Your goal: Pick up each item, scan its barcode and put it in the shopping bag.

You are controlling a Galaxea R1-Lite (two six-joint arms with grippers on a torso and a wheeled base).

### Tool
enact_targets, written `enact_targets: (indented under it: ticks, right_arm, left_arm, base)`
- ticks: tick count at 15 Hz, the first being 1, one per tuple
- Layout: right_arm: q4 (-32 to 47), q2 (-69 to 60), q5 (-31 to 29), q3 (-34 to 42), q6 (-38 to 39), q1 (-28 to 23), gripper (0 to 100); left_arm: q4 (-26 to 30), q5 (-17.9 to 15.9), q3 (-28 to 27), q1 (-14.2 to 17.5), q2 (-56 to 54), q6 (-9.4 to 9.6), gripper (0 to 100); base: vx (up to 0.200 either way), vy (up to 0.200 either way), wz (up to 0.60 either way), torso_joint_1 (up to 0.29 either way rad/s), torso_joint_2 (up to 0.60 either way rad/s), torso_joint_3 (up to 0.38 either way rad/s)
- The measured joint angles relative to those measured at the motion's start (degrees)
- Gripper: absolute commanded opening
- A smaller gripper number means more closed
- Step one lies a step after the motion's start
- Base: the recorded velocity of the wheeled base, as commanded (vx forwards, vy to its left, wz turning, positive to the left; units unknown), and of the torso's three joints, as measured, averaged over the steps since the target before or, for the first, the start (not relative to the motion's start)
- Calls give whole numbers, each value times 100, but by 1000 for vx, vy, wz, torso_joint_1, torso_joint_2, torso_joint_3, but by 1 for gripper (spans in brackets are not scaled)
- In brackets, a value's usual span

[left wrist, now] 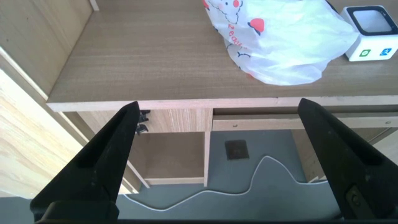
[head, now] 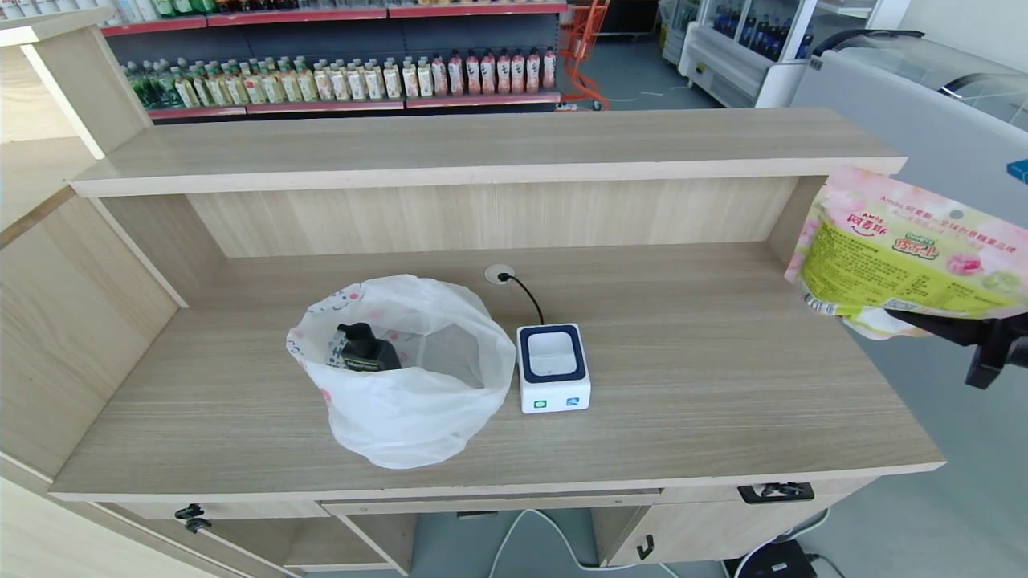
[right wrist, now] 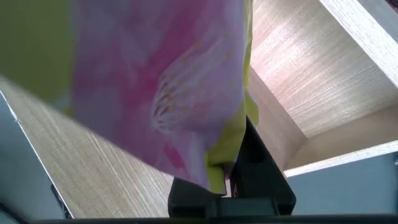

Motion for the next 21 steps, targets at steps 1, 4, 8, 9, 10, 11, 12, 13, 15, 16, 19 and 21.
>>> enact_targets:
  ticks: [1,4,8,9,10,11,12,13,15,16,19,21]
  right_arm:
    - [79,6,1,-38,-5,-41,0]
    - [117,9,11,-204,-27,-83,0]
    - [148,2,-24,-396,2,-194,0]
    - [156,5,-40,-424,11,-202,0]
    - [158,2,-144,-433,11,-221,0]
    - [154,2,-416,-444,11,-211,0]
    - [156,0,-579,-444,13,-168,0]
    - [145,-5,-647,-444,2,-133,0]
    - [85,-17,-758,-440,-156,18,0]
    - [68,-20,-856,-433,-301,149,0]
    - [106,9,-985,-411,-947,495,0]
    - [112,77,-992,-407,-1580,655,0]
  left_arm:
    - [0,-2,0,0,0,0,100]
    - [0,0,0,-2,0,0,100]
    - [0,0,0,0,0,0,100]
    - [0,0,0,0,0,0,100]
    - [-2,-2,0,0,0,0,100]
    - [0,-2,0,5,0,0,100]
    - [0,-2,0,2,0,0,100]
    - [1,-2,0,0,0,0,100]
    - [1,0,0,-2,0,0,100]
    - [0,-2,0,-2,0,0,100]
    - [-2,-2,0,0,0,0,100]
    - [-2,0,0,-2,0,0,100]
  base:
    - [0,0,0,0,0,0]
    - [0,0,0,0,0,0]
    - [0,0,300,1,0,1]
    - [0,0,600,2,-2,2]
    - [0,0,600,7,2,2]
    - [0,0,600,2,2,2]
    - [0,0,600,2,2,-2]
    - [0,0,600,2,-2,2]
    - [0,0,600,2,2,0]
    - [0,0,600,7,2,2]
    - [0,0,200,2,1,2]
    - [0,0,0,0,0,0]
